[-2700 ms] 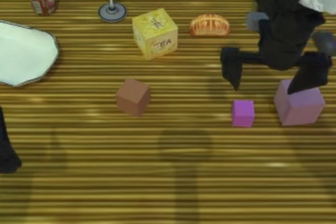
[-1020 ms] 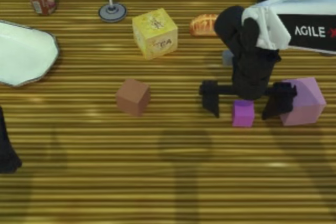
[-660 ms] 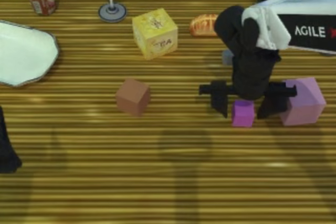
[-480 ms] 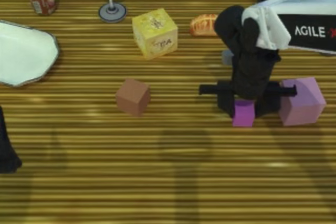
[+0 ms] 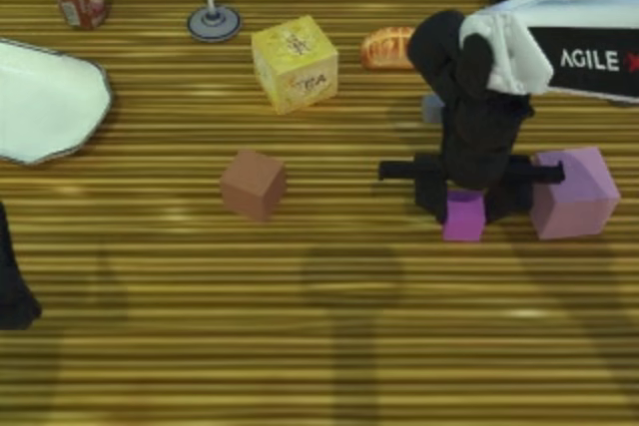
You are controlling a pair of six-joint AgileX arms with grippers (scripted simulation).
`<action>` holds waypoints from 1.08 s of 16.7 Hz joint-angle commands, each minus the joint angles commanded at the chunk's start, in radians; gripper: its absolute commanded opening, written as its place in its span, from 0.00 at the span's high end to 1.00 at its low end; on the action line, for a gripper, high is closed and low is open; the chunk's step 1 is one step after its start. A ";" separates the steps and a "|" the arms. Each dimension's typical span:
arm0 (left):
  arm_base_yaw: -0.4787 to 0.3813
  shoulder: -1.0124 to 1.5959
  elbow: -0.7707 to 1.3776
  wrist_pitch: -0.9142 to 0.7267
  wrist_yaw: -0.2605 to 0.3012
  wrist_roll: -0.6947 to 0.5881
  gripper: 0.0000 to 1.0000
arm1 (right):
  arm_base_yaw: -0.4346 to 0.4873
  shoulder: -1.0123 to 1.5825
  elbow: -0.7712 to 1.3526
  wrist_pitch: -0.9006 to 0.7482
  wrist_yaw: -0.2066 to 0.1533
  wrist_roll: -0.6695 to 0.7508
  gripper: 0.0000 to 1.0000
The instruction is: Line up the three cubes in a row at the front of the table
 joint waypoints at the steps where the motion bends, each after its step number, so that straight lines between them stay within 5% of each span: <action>1: 0.000 0.000 0.000 0.000 0.000 0.000 0.00 | -0.004 -0.038 0.009 -0.018 0.017 -0.010 1.00; 10: 0.000 0.000 0.000 0.000 0.000 0.000 0.00 | 0.005 -0.114 0.162 -0.249 0.016 -0.011 1.00; 18: 0.000 0.000 0.000 0.000 0.000 0.000 0.00 | 0.043 -0.185 0.089 -0.238 0.016 0.020 1.00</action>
